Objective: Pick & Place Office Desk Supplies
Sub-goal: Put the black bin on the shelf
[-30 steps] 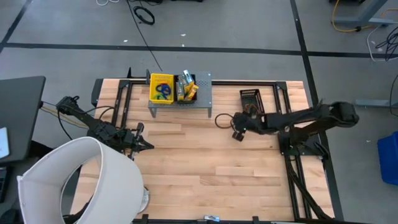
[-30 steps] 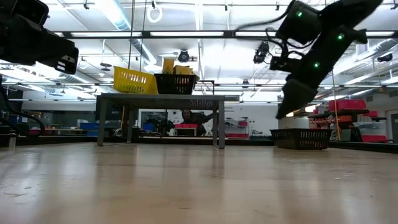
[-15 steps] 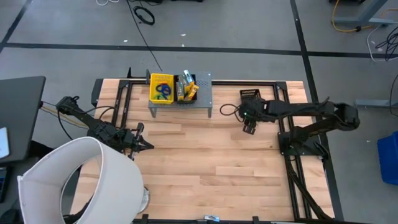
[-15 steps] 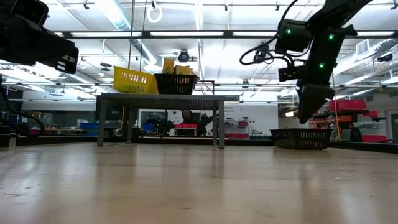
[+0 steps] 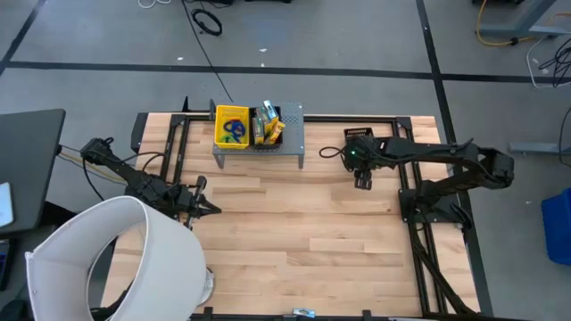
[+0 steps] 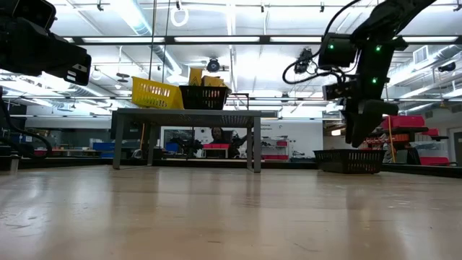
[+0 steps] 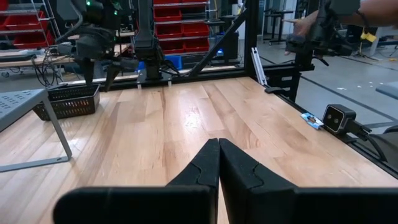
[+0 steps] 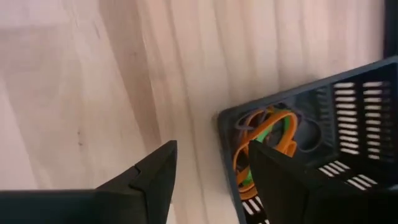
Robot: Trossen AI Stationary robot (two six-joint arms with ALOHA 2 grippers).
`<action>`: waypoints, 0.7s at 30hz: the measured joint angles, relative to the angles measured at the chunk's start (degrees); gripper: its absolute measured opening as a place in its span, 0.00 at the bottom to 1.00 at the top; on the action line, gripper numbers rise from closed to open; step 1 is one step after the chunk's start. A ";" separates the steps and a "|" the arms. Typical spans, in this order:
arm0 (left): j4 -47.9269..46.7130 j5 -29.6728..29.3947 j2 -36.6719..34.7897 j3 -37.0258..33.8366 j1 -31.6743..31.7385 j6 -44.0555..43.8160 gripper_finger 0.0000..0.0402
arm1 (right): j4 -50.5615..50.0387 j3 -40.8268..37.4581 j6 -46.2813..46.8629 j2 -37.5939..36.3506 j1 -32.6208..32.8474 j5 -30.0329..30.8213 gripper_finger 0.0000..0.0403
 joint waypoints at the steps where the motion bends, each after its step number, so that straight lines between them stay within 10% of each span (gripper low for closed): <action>1: 0.00 0.00 0.00 0.00 0.00 0.00 0.02 | -0.06 0.00 -0.28 0.50 -0.06 -0.17 0.51; 13: 0.00 0.00 0.00 -0.02 0.00 0.26 0.02 | 1.31 -0.02 -2.02 13.55 -0.45 7.10 0.48; 21: -0.01 0.00 0.00 -0.01 0.00 0.24 0.02 | 2.16 -0.02 -1.92 14.56 1.46 7.42 0.11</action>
